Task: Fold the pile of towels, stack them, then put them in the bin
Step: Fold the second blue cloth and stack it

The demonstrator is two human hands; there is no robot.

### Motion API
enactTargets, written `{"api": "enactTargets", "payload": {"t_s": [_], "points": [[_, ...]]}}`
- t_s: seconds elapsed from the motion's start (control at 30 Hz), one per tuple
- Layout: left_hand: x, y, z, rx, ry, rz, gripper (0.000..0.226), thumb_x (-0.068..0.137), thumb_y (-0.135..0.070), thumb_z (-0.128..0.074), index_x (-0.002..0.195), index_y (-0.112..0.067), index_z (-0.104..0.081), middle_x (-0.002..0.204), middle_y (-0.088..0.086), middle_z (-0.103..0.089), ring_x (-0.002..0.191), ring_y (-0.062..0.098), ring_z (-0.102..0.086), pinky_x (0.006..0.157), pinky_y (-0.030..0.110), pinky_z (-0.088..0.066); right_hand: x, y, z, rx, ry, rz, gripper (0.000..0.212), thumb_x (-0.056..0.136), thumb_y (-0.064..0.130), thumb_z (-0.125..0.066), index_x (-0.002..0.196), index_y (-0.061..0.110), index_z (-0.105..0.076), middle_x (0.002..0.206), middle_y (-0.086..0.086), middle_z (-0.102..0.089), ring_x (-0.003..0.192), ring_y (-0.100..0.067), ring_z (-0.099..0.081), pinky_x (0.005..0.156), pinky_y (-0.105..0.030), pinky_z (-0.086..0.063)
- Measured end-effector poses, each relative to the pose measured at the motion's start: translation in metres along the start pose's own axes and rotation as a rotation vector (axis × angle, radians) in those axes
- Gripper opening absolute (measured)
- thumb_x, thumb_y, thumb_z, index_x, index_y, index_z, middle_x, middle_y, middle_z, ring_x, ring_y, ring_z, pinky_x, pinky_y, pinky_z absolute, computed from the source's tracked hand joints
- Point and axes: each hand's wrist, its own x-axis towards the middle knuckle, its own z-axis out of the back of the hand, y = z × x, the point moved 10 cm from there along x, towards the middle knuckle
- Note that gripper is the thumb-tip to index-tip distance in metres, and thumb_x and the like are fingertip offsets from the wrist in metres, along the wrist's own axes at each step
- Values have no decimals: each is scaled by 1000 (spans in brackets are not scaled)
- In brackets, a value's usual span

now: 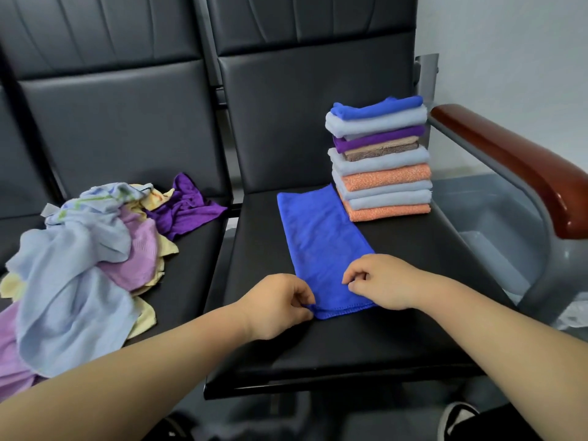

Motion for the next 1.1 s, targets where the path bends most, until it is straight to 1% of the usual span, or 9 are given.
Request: {"api": "enactTargets", "payload": {"t_s": [0.1, 0.23, 0.4, 0.53, 0.67, 0.77, 0.83, 0.93, 1.1], "points": [[1, -6, 3, 7, -40, -63, 6, 90, -26, -74, 88, -24, -68, 81, -13, -66, 72, 4, -60, 74, 20, -49, -5, 3, 1, 21, -17, 7, 12, 96, 44, -64, 103, 38, -71, 101, 15, -63, 92, -3, -61, 90, -25, -50], [7, 10, 13, -226, -80, 8, 10, 90, -24, -68, 82, -20, -63, 70, -13, -61, 65, 7, -52, 71, 29, -47, -11, 3, -1, 61, -23, -4, 32, 83, 66, -72, 102, 40, -70, 105, 14, -58, 92, -4, -60, 91, -27, -50], [8, 20, 44, -453, -153, 67, 9, 89, -21, -68, 84, -16, -63, 73, -2, -61, 67, 15, -50, 66, 30, -42, -11, 2, 15, -64, -220, -16, 12, 90, 36, -72, 90, 26, -66, 94, 9, -58, 89, -16, -60, 81, -34, -51], [3, 36, 75, -667, -219, 149, 12, 93, -14, -65, 83, -16, -59, 78, 7, -63, 73, 19, -53, 65, 29, -41, -12, -8, 33, 271, -339, -114, 24, 93, 29, -71, 78, 12, -65, 71, 1, -61, 67, -18, -55, 64, -34, -39], [-10, 59, 73, -778, -40, 371, 20, 99, -10, -55, 83, -20, -59, 79, 6, -69, 72, 19, -72, 74, 31, -47, -11, -11, 18, 678, -172, -222, 19, 92, 24, -74, 81, 13, -64, 68, -3, -57, 61, -13, -50, 62, -29, -38], [-29, 67, 54, -819, 251, 573, 6, 89, -16, -59, 86, -16, -64, 79, 7, -71, 75, 20, -73, 74, 31, -50, -21, -11, -13, 931, 104, -412, 9, 93, 23, -73, 91, 21, -64, 64, 3, -49, 55, -9, -45, 54, -23, -32], [-30, 70, 52, -814, 318, 606, 13, 78, -22, -62, 88, -14, -65, 80, 4, -71, 75, 18, -73, 72, 29, -49, -27, -7, -22, 989, 219, -462, 8, 94, 24, -71, 101, 20, -67, 64, 4, -50, 54, -9, -43, 55, -21, -30], [-17, 73, 55, -826, 243, 620, 12, 88, -22, -57, 89, -14, -65, 80, 2, -72, 69, 15, -71, 70, 28, -46, -23, -9, -15, 1007, 197, -474, 12, 94, 26, -70, 105, 20, -69, 70, 4, -53, 54, -8, -44, 54, -21, -31], [22, 70, 76, -798, -112, 513, 16, 99, -17, -50, 85, -19, -57, 79, 3, -66, 66, 16, -63, 67, 29, -46, 1, -22, 16, 963, -118, -443, 11, 95, 25, -70, 102, 17, -73, 82, 1, -62, 65, -9, -51, 57, -22, -39]]}}
